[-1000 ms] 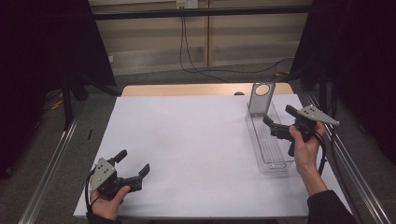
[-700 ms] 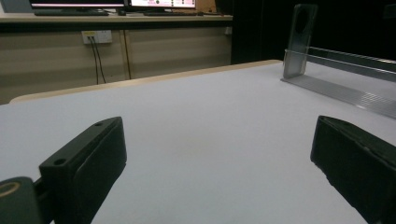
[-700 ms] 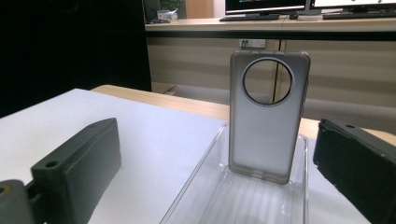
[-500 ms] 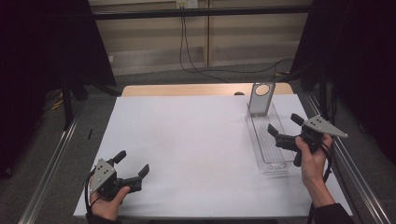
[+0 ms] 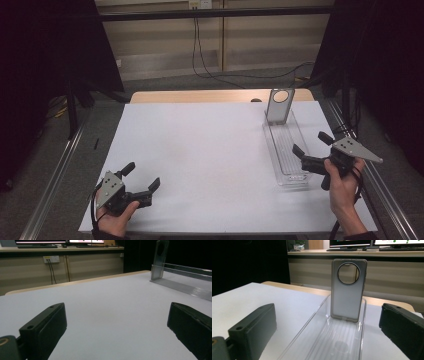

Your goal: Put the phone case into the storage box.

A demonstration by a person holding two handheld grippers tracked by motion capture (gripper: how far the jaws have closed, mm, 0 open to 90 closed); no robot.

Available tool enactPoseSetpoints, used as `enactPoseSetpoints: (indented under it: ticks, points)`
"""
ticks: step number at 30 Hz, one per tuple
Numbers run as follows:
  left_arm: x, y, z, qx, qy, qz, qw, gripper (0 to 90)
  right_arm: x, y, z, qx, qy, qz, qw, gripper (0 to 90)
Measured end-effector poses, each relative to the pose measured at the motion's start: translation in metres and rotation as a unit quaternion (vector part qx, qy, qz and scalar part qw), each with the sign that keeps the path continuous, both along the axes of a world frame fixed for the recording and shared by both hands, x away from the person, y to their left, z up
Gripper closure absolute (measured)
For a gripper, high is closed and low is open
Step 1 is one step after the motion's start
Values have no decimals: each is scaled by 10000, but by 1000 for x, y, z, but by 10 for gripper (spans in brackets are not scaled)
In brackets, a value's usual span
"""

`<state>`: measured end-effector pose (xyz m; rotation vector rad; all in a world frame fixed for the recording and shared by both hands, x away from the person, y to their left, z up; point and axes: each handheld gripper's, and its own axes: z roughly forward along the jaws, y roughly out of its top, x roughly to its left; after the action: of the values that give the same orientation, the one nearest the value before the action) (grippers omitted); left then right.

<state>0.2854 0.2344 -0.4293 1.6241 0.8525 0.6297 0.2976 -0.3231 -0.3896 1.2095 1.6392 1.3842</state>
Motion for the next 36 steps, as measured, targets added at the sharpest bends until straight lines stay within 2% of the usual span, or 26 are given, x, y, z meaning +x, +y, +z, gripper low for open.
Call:
enactPoseSetpoints:
  ticks: [7,12,24,36]
  points:
    - [-1,1,0,-38,20,-2,10000,21,-9,-1,-5,-47,14,-28,10000,7]
    - [-2,1,1,19,-14,11,10000,21,-15,-4,-11,-25,35,-72,10000,7]
    - [-5,0,2,-67,-1,13,10000,23,-32,-6,-21,-54,62,-124,9999,7]
    - [-6,1,3,-77,-37,70,9999,23,-51,-12,-33,22,118,-257,9996,7]
